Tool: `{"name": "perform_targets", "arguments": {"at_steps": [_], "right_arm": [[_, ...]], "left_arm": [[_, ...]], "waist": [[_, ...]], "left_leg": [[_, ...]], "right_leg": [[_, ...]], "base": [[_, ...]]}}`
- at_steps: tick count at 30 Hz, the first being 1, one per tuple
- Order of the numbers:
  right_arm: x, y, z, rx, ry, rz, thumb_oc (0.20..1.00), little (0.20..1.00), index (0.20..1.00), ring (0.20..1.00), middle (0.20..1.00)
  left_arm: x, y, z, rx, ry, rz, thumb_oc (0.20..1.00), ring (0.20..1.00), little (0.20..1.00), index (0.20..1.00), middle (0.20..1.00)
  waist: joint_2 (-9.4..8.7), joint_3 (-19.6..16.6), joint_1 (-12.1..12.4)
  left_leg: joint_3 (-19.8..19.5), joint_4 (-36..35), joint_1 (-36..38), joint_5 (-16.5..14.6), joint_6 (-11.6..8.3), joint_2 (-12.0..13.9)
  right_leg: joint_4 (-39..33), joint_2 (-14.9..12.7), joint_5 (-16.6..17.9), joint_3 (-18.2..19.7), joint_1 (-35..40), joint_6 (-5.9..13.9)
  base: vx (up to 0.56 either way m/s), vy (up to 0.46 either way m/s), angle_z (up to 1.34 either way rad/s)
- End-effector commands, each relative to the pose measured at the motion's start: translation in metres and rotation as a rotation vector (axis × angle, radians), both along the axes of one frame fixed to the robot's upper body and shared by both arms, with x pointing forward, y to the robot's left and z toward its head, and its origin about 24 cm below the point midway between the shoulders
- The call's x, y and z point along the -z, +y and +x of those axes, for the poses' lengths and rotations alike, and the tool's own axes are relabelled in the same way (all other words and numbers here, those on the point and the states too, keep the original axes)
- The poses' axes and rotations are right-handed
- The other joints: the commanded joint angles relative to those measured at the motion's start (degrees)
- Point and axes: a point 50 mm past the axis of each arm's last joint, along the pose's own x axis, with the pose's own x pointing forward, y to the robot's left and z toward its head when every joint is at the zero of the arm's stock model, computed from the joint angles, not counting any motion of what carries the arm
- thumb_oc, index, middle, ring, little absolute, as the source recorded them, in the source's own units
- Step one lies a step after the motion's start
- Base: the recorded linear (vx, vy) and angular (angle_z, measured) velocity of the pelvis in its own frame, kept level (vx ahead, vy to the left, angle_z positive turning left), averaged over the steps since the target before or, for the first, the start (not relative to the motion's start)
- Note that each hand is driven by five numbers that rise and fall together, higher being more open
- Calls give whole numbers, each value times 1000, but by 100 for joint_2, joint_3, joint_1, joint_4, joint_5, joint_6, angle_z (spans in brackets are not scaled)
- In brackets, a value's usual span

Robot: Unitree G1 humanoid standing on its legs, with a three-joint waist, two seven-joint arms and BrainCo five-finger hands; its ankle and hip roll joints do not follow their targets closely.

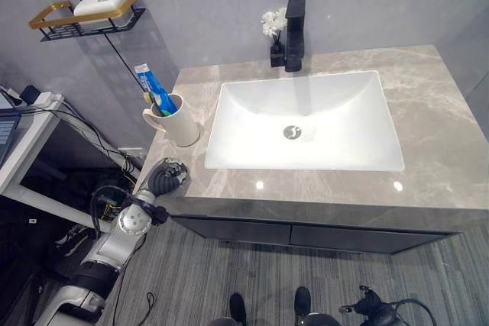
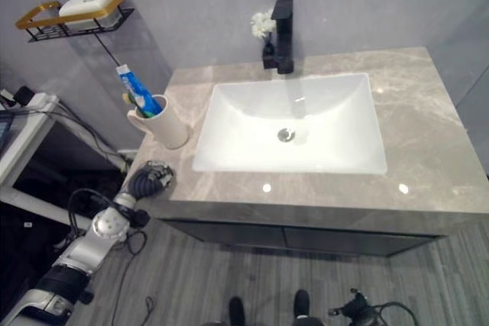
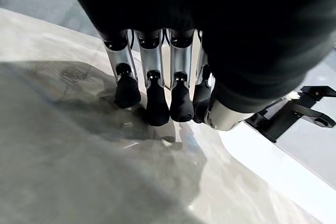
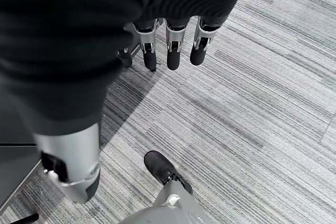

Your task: Put brush and paste in cup on sink, flatten towel.

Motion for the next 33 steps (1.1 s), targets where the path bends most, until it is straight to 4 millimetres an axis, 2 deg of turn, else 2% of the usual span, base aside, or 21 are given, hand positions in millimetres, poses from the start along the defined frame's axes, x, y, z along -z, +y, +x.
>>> {"name": "perform_targets", "arguments": {"at_steps": [1, 3, 8, 14, 18, 24, 33], "right_arm": [[0, 14, 15, 9, -51, 25, 1000, 1000, 1000, 1000, 1000], [0, 14, 15, 8, -52, 25, 1000, 1000, 1000, 1000, 1000], [-1, 14, 15, 5, -54, 20, 1000, 1000, 1000, 1000, 1000], [-2, 12, 18, 7, -61, 11, 1000, 1000, 1000, 1000, 1000], [-4, 13, 24, 10, -81, 14, 1000, 1000, 1000, 1000, 1000], [-4, 11, 20, 76, -98, 38, 1000, 1000, 1000, 1000, 1000], [-5, 8, 22, 101, -102, 32, 1000, 1000, 1000, 1000, 1000]], "left_arm": [[-3, 3, 6, -8, -9, 21, 200, 200, 200, 200, 200], [-2, 4, 6, -10, -7, 27, 200, 200, 200, 200, 200], [2, 21, 5, -63, 13, 143, 200, 200, 200, 200, 200], [-2, 23, 7, -63, -4, 199, 200, 200, 200, 200, 200], [-12, 29, 10, -80, -50, 247, 200, 200, 200, 200, 200], [-16, 33, 11, -101, -65, 261, 200, 200, 200, 200, 200], [-38, 47, 13, -149, -143, 302, 200, 200, 200, 200, 200]], "waist": [[-530, -71, -163], [-528, -68, -165], [-522, -21, -170], [-522, 45, -179], [-543, 124, -175], [-552, 154, -205], [-593, 270, -223]], "left_leg": [[111, 22, -152, 284, -228, 79], [116, 22, -150, 278, -227, 76], [150, 22, -153, 247, -206, 57], [181, 22, -184, 226, -184, 41], [211, 22, -287, 216, -162, 16], [283, 22, -318, 206, -156, 21], [378, 22, -423, 165, -128, -27]], "right_leg": [[51, -349, -311, 390, 322, 331], [51, -352, -310, 399, 318, 331], [51, -375, -294, 440, 277, 350], [51, -402, -269, 478, 193, 374], [51, -428, -224, 543, 49, 395], [51, -441, -202, 584, -17, 409], [51, -486, -131, 760, -227, 452]], "base": [[0, 0, 0], [0, 0, 0], [10, 5, -7], [8, 12, -4], [3, 12, -4], [18, 16, -8], [9, 21, -8]]}}
